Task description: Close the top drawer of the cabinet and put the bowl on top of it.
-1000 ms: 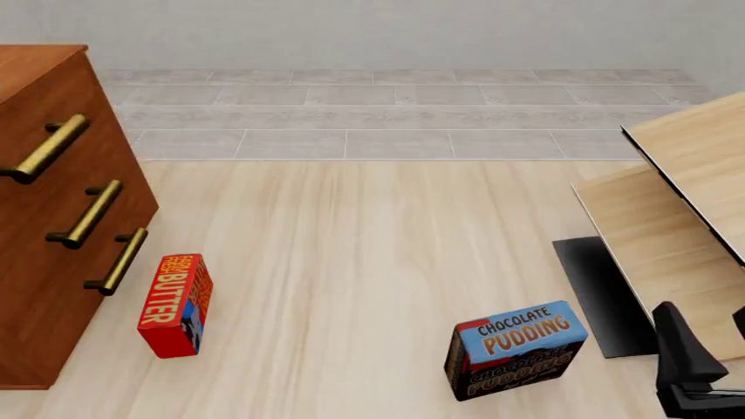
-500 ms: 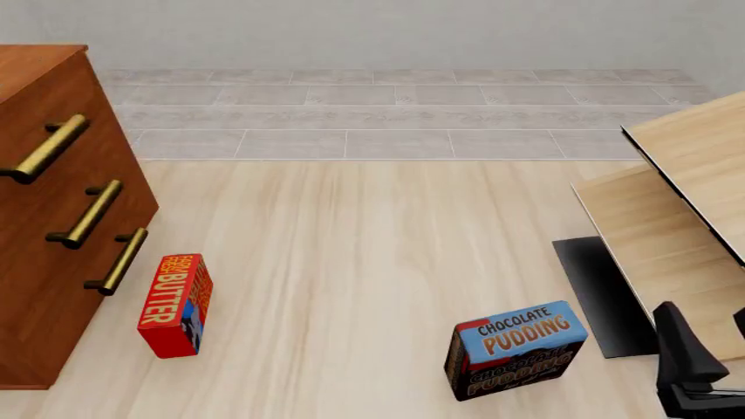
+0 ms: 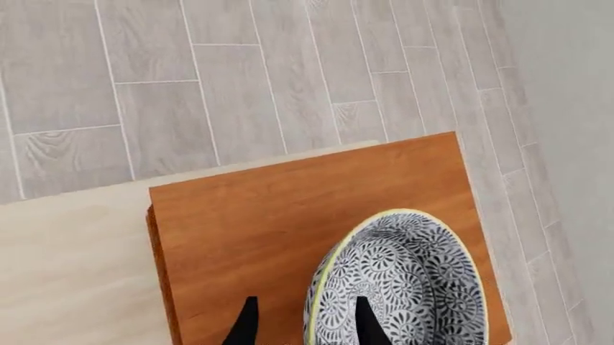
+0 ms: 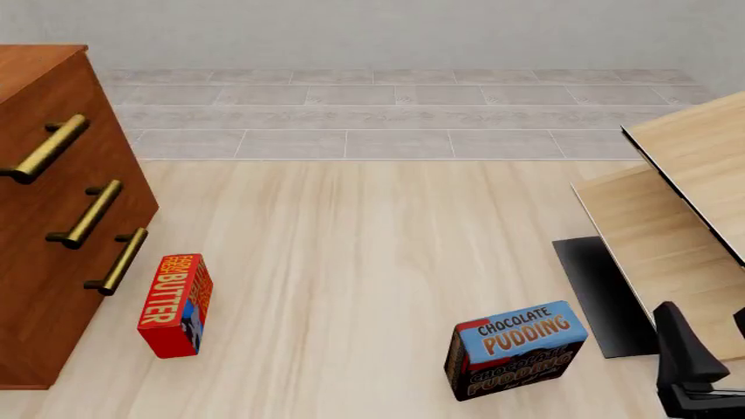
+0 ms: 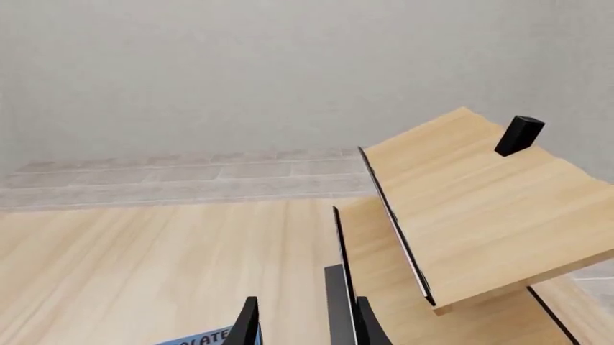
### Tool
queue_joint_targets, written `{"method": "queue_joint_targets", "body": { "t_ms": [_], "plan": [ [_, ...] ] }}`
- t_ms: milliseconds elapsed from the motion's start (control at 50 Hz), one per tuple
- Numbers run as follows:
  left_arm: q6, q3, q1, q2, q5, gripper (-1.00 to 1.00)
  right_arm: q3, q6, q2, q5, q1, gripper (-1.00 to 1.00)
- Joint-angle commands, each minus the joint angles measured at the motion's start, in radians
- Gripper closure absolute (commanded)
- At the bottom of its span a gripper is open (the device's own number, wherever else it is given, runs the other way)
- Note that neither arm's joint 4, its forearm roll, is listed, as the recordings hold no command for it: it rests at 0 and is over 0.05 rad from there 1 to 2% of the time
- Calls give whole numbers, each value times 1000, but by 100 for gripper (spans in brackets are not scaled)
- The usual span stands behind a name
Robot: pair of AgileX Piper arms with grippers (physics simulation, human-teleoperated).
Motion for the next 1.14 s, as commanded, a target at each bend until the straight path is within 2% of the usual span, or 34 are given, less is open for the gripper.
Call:
{"method": "queue_joint_targets", "body": {
  "t_ms": [20,140,360,440,680,740,880,940,980,1140],
  "plan": [
    [1,-43,8,-14,18,-100,-1,2,-1,1,-1,-100],
    [-2,-85,35,-35,32,-100,0,2,-2,-1,0,-100],
    [-9,-103,49,-69,34,-100,-2,2,-4,-2,0,-100],
    [-8,-123,90,-91,33,-100,-1,4,-4,-3,-2,-100],
    [-19,-137,67,-123,34,-100,-1,9,-4,-5,-5,-100],
    [-7,-170,93,-136,34,-100,-1,10,-4,-5,-6,-100],
    [11,-194,90,-149,34,-100,0,11,-4,-6,-6,-100],
    [47,-266,129,-156,33,-100,-1,11,-4,-4,-7,-100],
    [64,-288,115,-155,29,-100,0,10,-4,-4,-5,-100],
    [99,-117,128,-295,-156,-100,0,8,-4,-3,-4,-100]
  ]
}}
